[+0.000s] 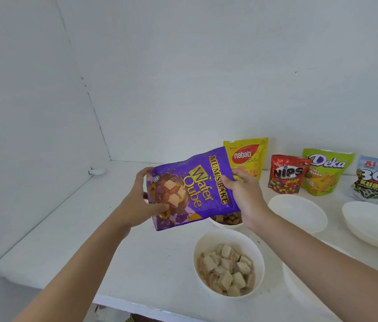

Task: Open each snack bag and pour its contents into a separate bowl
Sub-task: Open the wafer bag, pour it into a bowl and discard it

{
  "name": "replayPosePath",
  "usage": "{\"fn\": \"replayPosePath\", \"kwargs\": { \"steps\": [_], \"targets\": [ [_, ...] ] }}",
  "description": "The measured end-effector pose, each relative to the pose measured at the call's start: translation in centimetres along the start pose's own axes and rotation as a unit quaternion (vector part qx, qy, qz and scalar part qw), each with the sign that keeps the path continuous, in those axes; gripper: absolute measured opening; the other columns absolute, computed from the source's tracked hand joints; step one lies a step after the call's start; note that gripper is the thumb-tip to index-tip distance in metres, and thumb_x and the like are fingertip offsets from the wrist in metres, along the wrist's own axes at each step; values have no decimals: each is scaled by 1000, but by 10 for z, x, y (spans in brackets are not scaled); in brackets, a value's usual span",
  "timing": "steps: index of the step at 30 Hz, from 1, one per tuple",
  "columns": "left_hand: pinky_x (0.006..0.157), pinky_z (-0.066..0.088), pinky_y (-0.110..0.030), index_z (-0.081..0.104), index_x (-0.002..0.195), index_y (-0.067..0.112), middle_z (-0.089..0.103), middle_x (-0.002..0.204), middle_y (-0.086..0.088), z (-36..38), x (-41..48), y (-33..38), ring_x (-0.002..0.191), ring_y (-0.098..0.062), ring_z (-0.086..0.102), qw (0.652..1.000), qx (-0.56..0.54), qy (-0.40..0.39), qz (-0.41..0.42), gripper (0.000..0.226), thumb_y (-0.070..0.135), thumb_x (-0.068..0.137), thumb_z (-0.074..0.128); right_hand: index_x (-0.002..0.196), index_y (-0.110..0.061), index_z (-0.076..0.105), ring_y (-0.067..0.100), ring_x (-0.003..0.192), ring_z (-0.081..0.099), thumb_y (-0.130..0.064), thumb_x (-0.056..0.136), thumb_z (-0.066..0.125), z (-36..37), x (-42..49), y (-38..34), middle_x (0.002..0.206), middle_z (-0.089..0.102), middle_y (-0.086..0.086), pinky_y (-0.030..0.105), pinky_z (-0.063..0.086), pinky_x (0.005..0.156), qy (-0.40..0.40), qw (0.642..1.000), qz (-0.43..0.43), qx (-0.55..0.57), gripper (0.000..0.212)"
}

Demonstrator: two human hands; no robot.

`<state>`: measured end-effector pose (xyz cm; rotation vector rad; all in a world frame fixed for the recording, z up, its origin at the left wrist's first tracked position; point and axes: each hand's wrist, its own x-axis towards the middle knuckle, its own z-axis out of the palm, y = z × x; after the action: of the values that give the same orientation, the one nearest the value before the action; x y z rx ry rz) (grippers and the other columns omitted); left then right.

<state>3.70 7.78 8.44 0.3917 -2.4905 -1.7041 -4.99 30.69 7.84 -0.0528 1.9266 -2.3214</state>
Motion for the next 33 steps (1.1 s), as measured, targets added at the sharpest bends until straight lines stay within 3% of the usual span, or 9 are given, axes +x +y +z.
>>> {"fn": "replayPosePath", "kwargs": {
  "steps": [2, 4, 7, 10, 12, 14, 18, 25, 33],
  "targets": [
    [65, 57, -20, 40, 133, 44, 64, 106, 0, -11, -3, 3, 95, -14, 66, 998, 59, 27, 1, 78, 14, 77, 85, 97, -19, 68, 20, 66, 74, -9, 96, 60, 15, -3, -8, 86, 76, 6, 32, 58, 56, -35, 998, -31, -38, 13],
    [82, 60, -38, 43, 122, 56, 62, 114, -4, -23, -9, 6, 107, -21, 62, 989, 131, 69, 2, 71, 47, 65, 84, 91, -18, 69, 24, 67, 74, -4, 94, 56, 30, -5, -15, 84, 76, 9, 35, 57, 59, -71, 993, -62, -73, 19],
    [109, 40, -54, 45, 120, 56, 46, 137, -6, -37, -21, 10, 133, -28, 44, 957, 250, 150, -4, 61, 69, 67, 71, 89, -19, 72, 30, 73, 74, -3, 90, 54, 51, -5, -23, 80, 76, 6, 50, 59, 70, -122, 977, -111, -134, 24],
    [111, 37, -54, 49, 120, 47, 39, 145, 0, -46, -37, 21, 133, -21, 44, 939, 274, 206, 17, 44, 60, 84, 69, 94, -19, 73, 20, 74, 75, -4, 91, 56, 71, -7, -31, 85, 77, 0, 48, 59, 74, -189, 955, -149, -176, 23],
    [93, 55, -46, 44, 121, 45, 51, 134, 2, -51, -50, 28, 120, -15, 56, 958, 201, 199, 48, 41, 50, 89, 69, 98, -17, 72, 14, 76, 74, -5, 92, 57, 84, -13, -34, 90, 77, -2, 43, 60, 74, -246, 931, -175, -205, 20],
    [75, 60, -33, 39, 128, 46, 58, 124, 2, -53, -67, 35, 106, -9, 64, 953, 192, 216, 91, 45, 39, 93, 68, 98, -18, 70, 12, 77, 73, -6, 92, 58, 97, -22, -35, 92, 77, -3, 37, 61, 71, -303, 900, -203, -238, 19],
    [85, 52, -37, 39, 133, 46, 66, 98, 4, -52, -109, 46, 93, -15, 64, 906, 281, 292, 120, 49, 30, 94, 65, 99, -21, 59, 15, 74, 71, -8, 92, 60, 120, -41, -34, 90, 75, 0, 32, 59, 63, -407, 830, -265, -274, 16],
    [82, 53, -43, 65, 109, 38, 57, 96, 7, -51, -197, 40, 85, -15, 58, 850, 369, 375, -8, 15, 32, 100, 54, 100, -23, 57, 11, 74, 68, -14, 94, 61, 148, -89, -15, 86, 72, -5, 37, 59, 65, -524, 736, -330, -273, 12],
    [78, 54, -41, 64, 104, 37, 63, 98, 10, -18, -302, -12, 87, -20, 58, 802, 392, 416, -173, 16, 26, 99, 55, 102, -23, 61, 17, 87, 69, -20, 94, 64, 159, -172, 47, 95, 71, -3, 39, 62, 69, -622, 651, -349, -261, 9]
  ]
}}
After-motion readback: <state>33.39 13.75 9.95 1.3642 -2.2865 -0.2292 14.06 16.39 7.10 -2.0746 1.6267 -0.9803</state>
